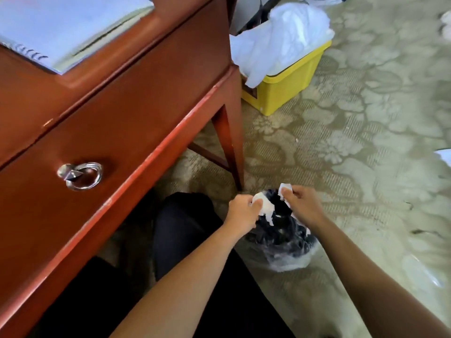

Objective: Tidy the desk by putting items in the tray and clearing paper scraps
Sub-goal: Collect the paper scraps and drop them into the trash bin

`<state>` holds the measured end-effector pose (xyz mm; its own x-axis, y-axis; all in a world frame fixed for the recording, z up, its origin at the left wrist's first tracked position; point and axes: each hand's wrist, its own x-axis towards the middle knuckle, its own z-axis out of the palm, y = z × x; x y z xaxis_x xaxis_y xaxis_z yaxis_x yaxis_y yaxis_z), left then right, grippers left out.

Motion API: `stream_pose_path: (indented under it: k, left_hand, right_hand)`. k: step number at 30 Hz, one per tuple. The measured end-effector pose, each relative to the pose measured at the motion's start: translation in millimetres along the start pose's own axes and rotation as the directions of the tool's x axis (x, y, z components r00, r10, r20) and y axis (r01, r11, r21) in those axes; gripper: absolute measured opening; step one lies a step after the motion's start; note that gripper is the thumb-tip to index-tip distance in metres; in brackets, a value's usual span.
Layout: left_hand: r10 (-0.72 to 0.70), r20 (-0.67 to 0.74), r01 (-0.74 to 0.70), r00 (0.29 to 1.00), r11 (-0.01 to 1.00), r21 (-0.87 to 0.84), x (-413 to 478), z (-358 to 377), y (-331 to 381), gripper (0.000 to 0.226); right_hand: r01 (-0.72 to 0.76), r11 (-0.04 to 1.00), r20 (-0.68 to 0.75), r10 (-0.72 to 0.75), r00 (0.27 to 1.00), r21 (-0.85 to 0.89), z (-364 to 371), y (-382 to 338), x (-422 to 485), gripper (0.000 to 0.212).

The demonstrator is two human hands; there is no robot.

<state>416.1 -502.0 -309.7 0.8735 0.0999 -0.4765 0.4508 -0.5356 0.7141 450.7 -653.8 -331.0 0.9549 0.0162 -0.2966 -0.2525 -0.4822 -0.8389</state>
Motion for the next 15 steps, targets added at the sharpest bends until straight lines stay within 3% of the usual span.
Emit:
stream_pose_path:
  k: [6,10,13,15]
  left_hand:
    - [-0.156,0.013,0.154,0.988,0.986,0.064,40.5,37.0,-9.9,0.046]
    - [-0.233,0.054,0.229,0.971,0.971,0.074,58.1,61.7,-14.9,0.037]
    - [-0.259,0.068,0.253,0.963,0.963,0.089,69.9,81.0,-22.7,0.036]
    - [-0.288,0.097,0.276,0.953,0.954,0.121,78.0,91.7,-28.8,0.034]
  right_hand:
    - [-0.223,0.975,0.032,0.224,0.974,-0.021,21.5,59.4,24.3,0.047]
    - [-0.347,0.937,0.02,0.349,0.937,-0.044,31.5,94.4,39.1,0.043]
    - [-0.411,0.907,0.06,0.417,0.907,-0.086,34.8,115.3,49.9,0.032]
    - [-0.43,0.896,0.076,0.439,0.895,-0.106,37.3,129.9,57.8,0.036]
